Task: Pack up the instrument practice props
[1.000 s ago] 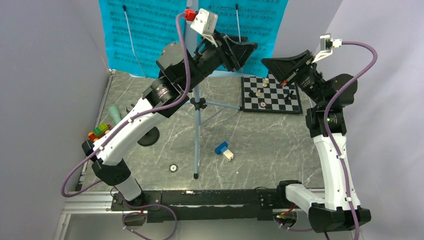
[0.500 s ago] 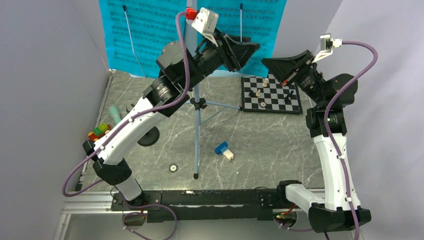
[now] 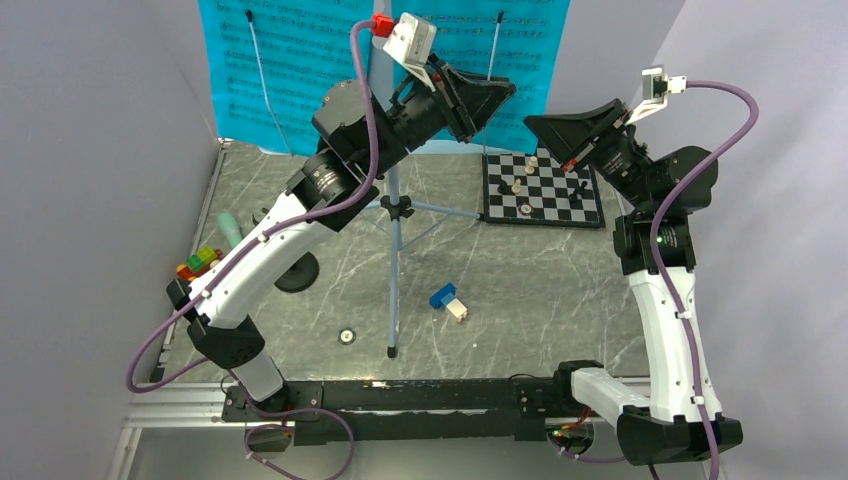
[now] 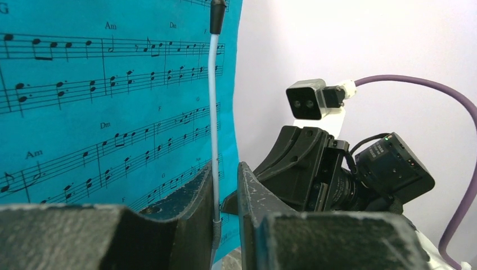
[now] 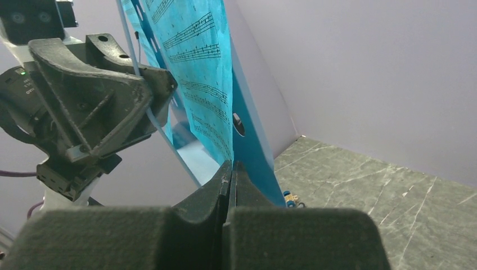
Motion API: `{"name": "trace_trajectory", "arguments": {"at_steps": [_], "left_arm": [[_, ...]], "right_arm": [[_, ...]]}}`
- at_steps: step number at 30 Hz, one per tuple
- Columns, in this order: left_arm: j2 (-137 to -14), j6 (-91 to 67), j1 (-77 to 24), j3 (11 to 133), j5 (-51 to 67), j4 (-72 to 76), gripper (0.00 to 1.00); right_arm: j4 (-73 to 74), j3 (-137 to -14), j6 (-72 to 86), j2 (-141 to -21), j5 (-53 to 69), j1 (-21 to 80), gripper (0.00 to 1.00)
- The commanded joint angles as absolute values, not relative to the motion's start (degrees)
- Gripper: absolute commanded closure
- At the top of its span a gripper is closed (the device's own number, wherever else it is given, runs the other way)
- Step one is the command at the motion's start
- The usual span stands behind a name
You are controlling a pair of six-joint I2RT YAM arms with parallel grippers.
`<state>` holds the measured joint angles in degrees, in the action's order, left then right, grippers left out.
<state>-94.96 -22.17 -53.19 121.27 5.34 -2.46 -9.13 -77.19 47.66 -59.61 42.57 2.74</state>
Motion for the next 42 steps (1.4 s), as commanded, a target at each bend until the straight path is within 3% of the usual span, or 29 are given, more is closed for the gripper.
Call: {"name": "trace_trajectory", "arguments": {"at_steps": [1, 11, 22, 35, 42], "left_arm": [[-94.5, -23.9, -53.7, 123.5, 8.5, 0.7, 0.77], [-92.6, -22.9, -53.6, 120.7, 6.4, 1.0, 0.77], [-93.0, -22.9, -53.5, 119.5, 5.7, 1.5, 0.73], [-93.8, -23.8, -53.5, 118.4, 5.0, 2.3, 0.73], [-96.1, -26.6, -53.6, 120.0, 6.7, 3.2, 0.79]], "right_arm": [[-8.1, -81.0, 46.3, -58.5, 42.3, 3.0, 1.00], [0.4, -85.8, 40.3, -55.4, 36.4, 2.9, 1.00], [15.1, -92.3, 31.0, -48.1, 18.6, 3.4, 1.00], [21.1, -94.8, 27.1, -41.4, 5.2, 4.4, 1.00], [22.6, -94.2, 27.4, -39.6, 4.2, 4.7, 1.00]]}}
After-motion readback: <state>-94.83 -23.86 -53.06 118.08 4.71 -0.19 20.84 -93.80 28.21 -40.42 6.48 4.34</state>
